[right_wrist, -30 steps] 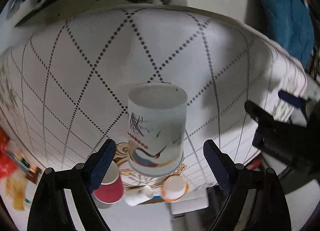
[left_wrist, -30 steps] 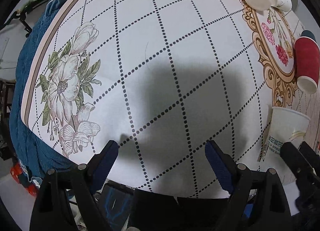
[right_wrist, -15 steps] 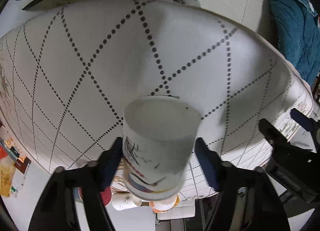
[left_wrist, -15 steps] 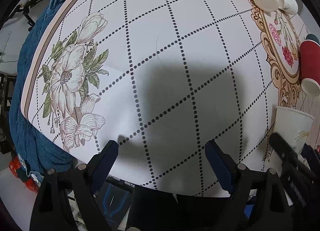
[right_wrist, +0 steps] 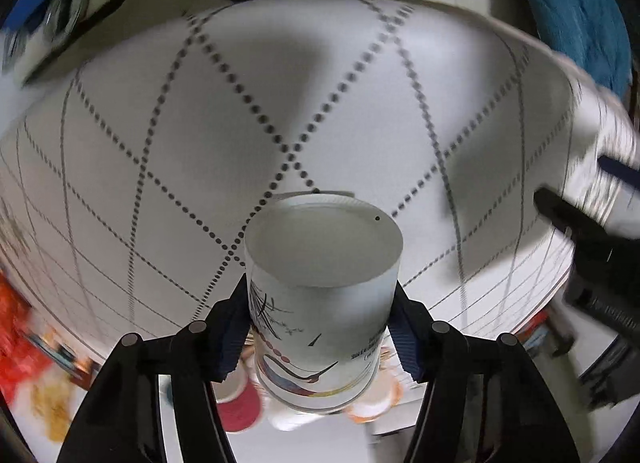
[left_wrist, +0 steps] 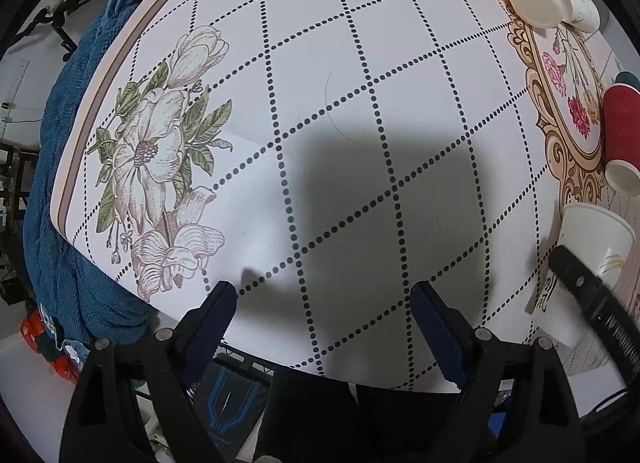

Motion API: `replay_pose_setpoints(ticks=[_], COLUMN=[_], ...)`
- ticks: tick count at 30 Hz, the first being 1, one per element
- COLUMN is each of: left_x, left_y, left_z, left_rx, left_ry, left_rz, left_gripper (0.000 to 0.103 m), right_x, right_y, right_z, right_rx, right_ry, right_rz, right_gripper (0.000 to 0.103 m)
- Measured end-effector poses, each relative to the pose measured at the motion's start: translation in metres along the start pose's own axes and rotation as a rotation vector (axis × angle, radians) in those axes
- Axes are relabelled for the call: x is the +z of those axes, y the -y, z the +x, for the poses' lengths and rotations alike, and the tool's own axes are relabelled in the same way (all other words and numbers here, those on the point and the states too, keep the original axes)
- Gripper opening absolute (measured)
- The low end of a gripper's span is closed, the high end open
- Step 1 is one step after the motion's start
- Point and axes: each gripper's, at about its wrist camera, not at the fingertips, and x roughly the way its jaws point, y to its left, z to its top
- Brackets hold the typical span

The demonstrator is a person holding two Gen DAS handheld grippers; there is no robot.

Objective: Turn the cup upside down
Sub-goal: 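Rotate the held cup with the right tool until its opening faces down, then lower the inverted cup onto the cloth beside the red cup, open right tool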

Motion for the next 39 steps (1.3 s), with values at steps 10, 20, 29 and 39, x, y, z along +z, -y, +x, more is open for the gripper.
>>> replay_pose_setpoints(ticks=[10,20,29,39], left_x=[0.01,0.013,0.026,0.035], left_y=[-0.015,-0.002,0.023,0.06], left_z=[-0.012,-0.017,-0.025,-0.037], left_rx=[0.016,0.014,0.01,0.012], left_ry=[0.014,0.013,0.019,0.025], left_rz=[0.003,0.01,0.038,0.066], left_gripper=[0.089,0.089,0.089,0.089], right_x=[-0.025,-0.066,-0.118,-0.159], right_y=[0.051,0.08,0.082,0.071], right_z=[0.022,0.063,0.105,0.144], right_rx=[0.269,0.62,1.031,1.323], right_ry=[-0.003,0.015,0.038,0.1], right_rz=[0.378,0.876,1.394,1.727], right_gripper=[0.064,0.064,0.064,0.064])
